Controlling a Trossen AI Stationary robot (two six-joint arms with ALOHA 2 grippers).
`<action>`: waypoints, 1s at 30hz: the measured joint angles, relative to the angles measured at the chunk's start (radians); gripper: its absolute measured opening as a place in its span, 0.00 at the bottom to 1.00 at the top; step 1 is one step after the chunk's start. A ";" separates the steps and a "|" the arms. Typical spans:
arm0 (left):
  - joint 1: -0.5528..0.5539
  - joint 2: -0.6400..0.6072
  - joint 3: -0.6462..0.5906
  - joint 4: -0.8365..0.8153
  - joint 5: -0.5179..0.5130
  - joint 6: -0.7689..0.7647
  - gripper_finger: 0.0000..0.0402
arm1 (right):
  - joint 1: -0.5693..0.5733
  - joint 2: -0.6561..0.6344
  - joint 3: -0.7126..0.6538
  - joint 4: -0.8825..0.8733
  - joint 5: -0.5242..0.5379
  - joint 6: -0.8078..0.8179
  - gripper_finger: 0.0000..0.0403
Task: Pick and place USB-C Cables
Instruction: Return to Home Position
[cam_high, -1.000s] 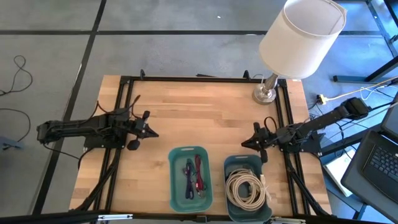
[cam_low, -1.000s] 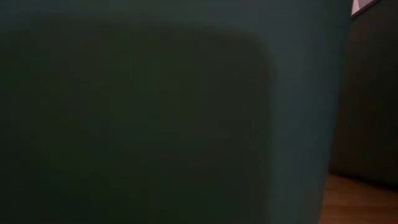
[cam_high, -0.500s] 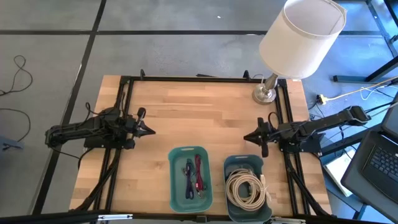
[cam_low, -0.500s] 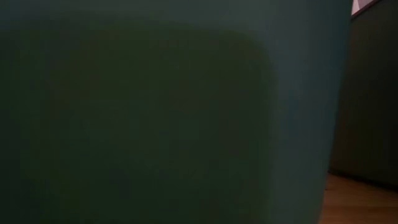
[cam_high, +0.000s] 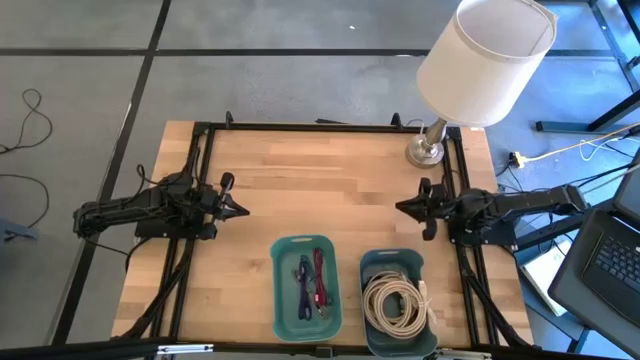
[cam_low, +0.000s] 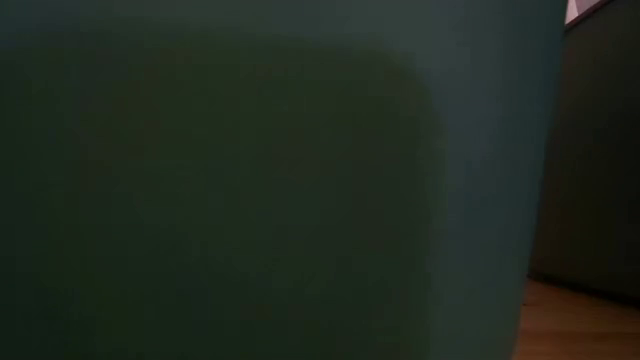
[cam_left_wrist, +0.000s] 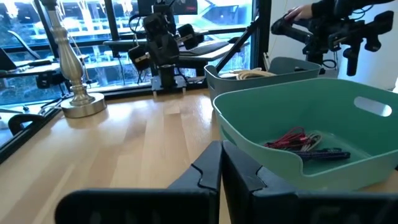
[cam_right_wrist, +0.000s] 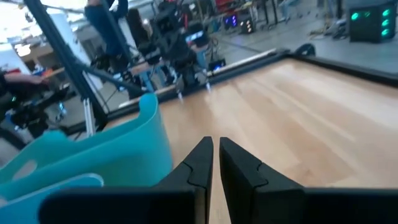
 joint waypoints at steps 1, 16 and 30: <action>0.000 0.000 0.000 0.000 0.000 0.000 0.01 | -0.010 -0.009 0.000 0.000 0.000 0.000 0.08; 0.000 0.000 0.000 0.000 0.000 0.000 0.01 | -0.088 -0.158 0.000 0.001 0.000 0.000 0.08; 0.000 0.000 0.000 0.000 0.000 0.000 0.01 | -0.070 -0.207 0.000 -0.074 -0.074 -0.226 0.08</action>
